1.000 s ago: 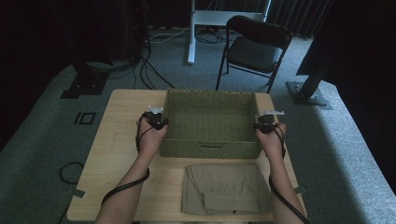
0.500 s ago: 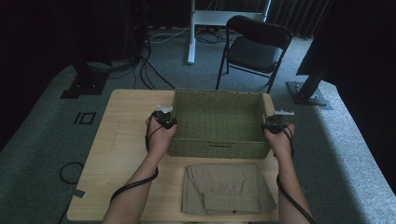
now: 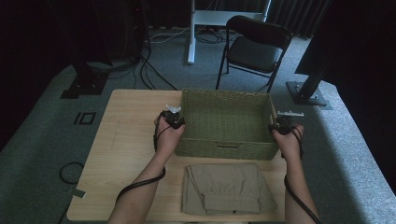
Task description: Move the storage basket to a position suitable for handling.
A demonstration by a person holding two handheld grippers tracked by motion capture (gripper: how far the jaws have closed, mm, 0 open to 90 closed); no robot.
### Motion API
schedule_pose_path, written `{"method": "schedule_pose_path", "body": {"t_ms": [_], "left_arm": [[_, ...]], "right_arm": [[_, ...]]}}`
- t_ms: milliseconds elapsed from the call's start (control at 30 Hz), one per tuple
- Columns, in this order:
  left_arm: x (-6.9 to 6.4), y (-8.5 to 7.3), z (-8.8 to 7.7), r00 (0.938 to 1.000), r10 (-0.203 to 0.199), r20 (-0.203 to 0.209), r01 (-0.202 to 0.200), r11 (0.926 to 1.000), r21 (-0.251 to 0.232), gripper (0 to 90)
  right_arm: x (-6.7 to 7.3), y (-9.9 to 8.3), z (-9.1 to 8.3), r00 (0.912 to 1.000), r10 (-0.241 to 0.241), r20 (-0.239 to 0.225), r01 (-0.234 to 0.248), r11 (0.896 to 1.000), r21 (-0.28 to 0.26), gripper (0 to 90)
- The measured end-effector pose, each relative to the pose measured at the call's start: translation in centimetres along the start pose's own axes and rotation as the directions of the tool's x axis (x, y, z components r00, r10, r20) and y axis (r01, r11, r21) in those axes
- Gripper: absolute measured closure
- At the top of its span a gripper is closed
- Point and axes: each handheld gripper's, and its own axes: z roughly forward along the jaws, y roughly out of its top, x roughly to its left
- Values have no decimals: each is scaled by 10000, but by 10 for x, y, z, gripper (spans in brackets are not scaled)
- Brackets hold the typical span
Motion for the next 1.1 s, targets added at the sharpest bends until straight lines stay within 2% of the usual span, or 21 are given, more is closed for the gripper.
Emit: {"method": "schedule_pose_path", "body": {"t_ms": [100,133,200,267,300,333,400,433,467,500,533,600,633,700,733,767,833,933,1000,1100], "left_arm": [[-2,1,1,10000,80,18,-80,10000,8,800],[-2,2,2,9998,165,145,-166,9999,13,791],[-2,4,2,9980,439,459,-447,9989,168,719],[0,5,1,9960,426,788,-430,9991,33,647],[0,6,1,9940,441,1005,-435,9990,-76,583],[0,6,1,9940,441,1005,-435,9990,-76,523],[1,7,1,9904,650,1221,-634,9978,-169,499],[1,7,1,9904,650,1221,-634,9978,-169,453],[1,8,2,9844,906,1508,-892,9959,-160,453],[1,8,2,9819,1023,1597,-1023,9947,-81,387],[2,9,2,9783,1225,1669,-1226,9924,-98,357],[3,11,1,9785,1304,1596,-1319,9913,-12,319],[4,13,1,9777,1239,1696,-1261,9920,22,291],[7,17,-2,9755,1200,1844,-1225,9925,22,271],[8,19,-4,9733,1211,1950,-1219,9925,-77,259],[10,21,-6,9702,1315,2037,-1305,9913,-182,236],[13,25,-12,9640,1503,2193,-1415,9884,-554,197],[17,30,-20,9543,1607,2521,-1424,9858,-893,197],[18,32,-25,9470,1807,2657,-1532,9808,-1209,174],[20,32,-33,9380,1764,2985,-1305,9772,-1673,174]], "right_arm": [[-4,-1,-1,10000,27,13,-27,10000,-20,762],[-4,-1,-2,10000,54,0,-54,10000,-52,757],[-6,-1,-3,9997,166,-169,-171,9994,-298,744],[-8,1,-6,9991,196,-383,-219,9979,-604,705],[-8,2,-8,9989,202,-427,-233,9970,-739,678],[-8,4,-9,9990,115,-430,-151,9963,-842,651],[-7,5,-10,9990,-4,-439,-37,9957,-927,628],[-7,5,-10,9990,-4,-439,-37,9957,-927,628],[-7,7,-12,9991,-15,-421,-28,9949,-1009,610],[-6,11,-16,9993,-105,-356,60,9924,-1226,568],[-5,12,-18,9991,-152,-398,100,9917,-1282,530],[-4,14,-20,9988,-338,-350,281,9880,-1519,451],[-3,14,-21,9986,-457,-268,405,9848,-1686,401],[-3,15,-23,9976,-634,-269,560,9740,-2194,301],[-3,15,-23,9957,-834,-405,706,9648,-2533,221],[-4,15,-23,9940,-938,-564,782,9690,-2346,178],[-3,15,-24,9917,-1139,-598,985,9711,-2172,171],[-1,15,-26,9895,-1255,-721,1060,9677,-2289,162],[0,15,-28,9885,-1333,-708,1130,9644,-2389,139],[3,17,-34,9881,-1393,-654,1173,9567,-2664,134]]}}
